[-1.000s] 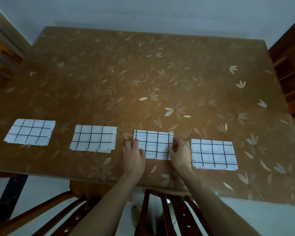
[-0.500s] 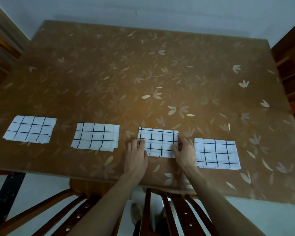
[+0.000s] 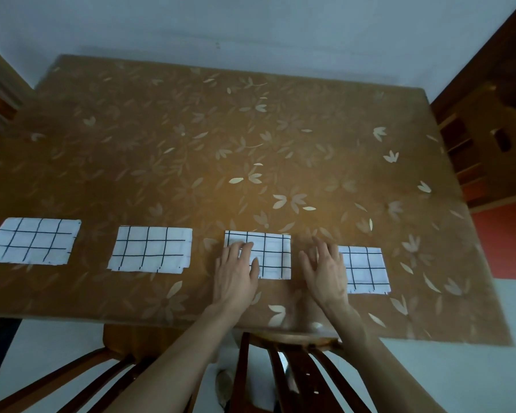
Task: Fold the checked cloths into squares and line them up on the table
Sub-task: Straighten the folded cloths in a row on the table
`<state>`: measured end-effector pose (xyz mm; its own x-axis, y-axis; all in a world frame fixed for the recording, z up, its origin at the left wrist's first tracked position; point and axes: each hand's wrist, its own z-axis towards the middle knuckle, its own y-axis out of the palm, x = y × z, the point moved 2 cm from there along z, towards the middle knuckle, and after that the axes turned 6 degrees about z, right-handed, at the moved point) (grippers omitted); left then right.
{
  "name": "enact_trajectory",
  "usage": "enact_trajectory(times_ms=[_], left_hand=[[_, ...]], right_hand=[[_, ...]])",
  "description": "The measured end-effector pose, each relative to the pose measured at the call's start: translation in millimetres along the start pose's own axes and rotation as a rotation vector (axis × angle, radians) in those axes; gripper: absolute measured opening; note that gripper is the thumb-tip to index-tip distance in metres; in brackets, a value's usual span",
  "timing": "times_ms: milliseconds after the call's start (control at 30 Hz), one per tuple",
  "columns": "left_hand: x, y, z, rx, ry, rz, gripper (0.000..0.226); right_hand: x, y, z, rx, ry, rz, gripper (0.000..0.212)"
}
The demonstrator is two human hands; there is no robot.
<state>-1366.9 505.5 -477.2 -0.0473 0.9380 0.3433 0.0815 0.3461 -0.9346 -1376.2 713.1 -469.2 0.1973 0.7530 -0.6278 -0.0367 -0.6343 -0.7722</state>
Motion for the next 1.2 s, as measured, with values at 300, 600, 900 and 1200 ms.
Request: enact_trajectory(times_ms=[300,600,900,1200], left_hand=[[94,9,4,0.034,0.053,-0.06,0.041],[165,56,9,-0.042,-0.22,-0.104,0.031],[189,97,4,-0.191,-0.446,-0.062,0.053],[203,109,10,-0.07,-0.414,-0.199,0.043]], right_hand=[[65,-75,3,0.005,0.034,-0.021,0.051],[143,-102,31,-0.14,0.143,-0.047,0.054],[170,-104,49,-0.198,0.202,0.037,0.04],[179,-97,59,-0.133,0.185,0.149,0.029]])
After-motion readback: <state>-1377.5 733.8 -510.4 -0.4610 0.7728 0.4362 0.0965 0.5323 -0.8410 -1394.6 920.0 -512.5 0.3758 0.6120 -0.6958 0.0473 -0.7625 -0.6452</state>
